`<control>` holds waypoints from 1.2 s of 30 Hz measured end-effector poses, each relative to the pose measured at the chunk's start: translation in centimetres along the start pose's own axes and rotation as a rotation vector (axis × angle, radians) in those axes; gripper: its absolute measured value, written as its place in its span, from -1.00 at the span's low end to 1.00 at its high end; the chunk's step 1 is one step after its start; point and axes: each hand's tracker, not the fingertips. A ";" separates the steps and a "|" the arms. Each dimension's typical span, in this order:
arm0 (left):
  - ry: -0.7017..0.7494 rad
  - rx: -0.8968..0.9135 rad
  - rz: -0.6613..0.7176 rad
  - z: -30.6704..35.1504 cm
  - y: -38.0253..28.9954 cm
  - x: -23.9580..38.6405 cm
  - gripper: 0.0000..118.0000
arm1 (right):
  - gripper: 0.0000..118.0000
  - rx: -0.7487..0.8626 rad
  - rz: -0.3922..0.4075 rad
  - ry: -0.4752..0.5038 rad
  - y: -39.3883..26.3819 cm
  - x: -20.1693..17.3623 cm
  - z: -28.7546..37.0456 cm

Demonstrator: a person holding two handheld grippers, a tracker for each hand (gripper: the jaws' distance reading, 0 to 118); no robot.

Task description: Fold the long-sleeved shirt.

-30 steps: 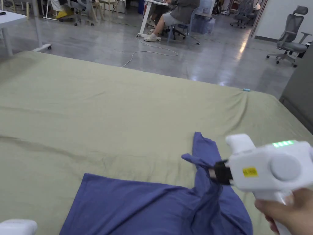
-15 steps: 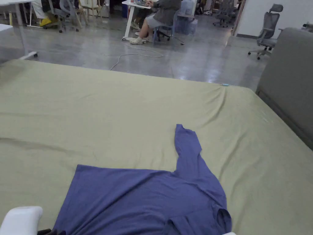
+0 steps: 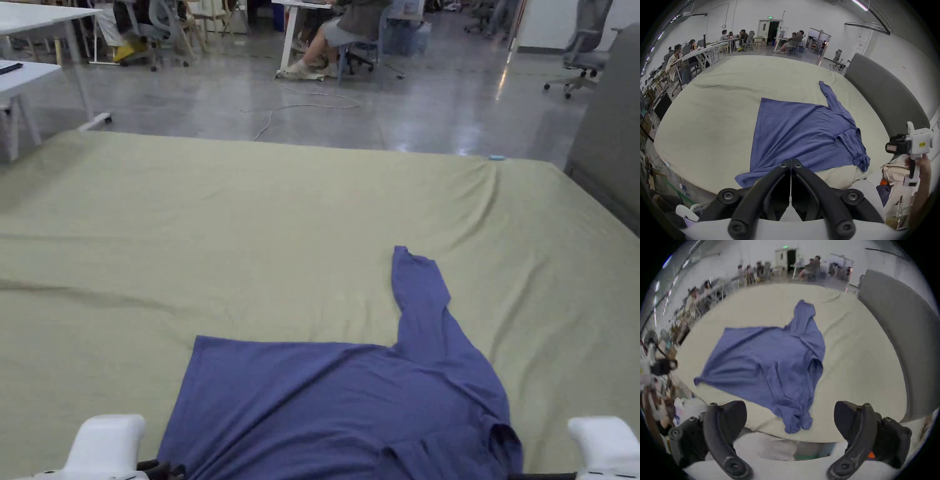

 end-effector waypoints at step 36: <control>0.115 -0.187 -0.183 -31.3 20.5 -9.2 -1.00 | -0.03 -0.168 -0.076 -0.159 21.0 8.1 -26.7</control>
